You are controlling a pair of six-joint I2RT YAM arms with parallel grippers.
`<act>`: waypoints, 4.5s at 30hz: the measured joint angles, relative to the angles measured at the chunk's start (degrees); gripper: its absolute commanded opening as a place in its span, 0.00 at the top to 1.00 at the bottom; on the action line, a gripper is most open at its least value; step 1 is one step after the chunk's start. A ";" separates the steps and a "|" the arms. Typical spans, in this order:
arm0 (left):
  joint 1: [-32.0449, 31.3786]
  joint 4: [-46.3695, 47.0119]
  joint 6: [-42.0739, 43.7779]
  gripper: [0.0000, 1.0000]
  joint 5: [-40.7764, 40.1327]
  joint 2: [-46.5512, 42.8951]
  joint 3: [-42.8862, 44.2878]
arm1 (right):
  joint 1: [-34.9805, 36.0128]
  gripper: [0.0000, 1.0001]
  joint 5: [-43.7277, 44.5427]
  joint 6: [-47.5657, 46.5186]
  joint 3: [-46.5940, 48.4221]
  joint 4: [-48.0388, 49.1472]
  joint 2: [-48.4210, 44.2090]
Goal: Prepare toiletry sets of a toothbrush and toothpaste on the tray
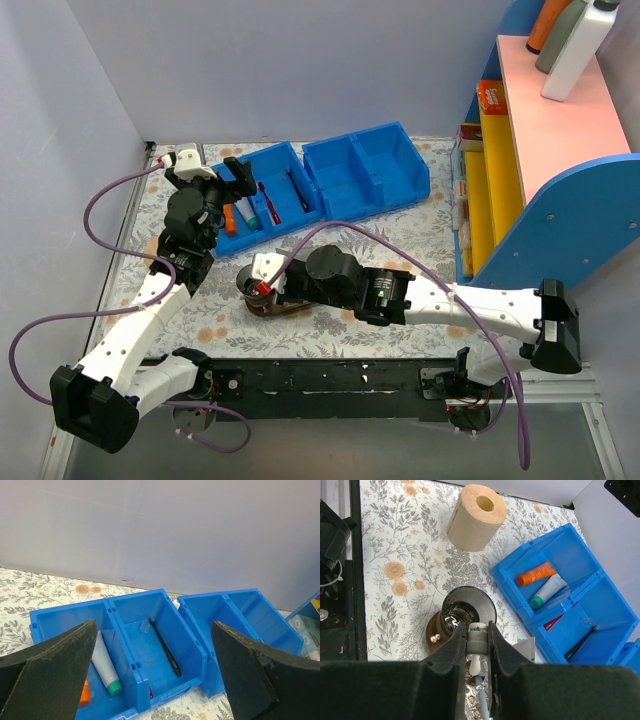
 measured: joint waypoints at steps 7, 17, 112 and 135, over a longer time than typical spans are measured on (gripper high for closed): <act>0.00 0.02 0.04 0.02 0.04 0.00 0.00 | -0.55 0.99 0.00 -0.13 -1.66 3.76 0.11; 0.00 0.00 0.04 0.02 0.09 0.00 0.00 | -2.51 0.99 -0.04 0.37 -5.40 5.84 0.11; 0.00 0.11 0.70 0.02 0.52 -0.02 -0.04 | -4.96 0.90 -2.82 0.94 -20.02 26.84 0.63; 0.00 0.42 0.70 0.02 0.79 -0.02 -0.07 | -4.94 0.45 -2.60 1.57 -21.70 25.33 -0.33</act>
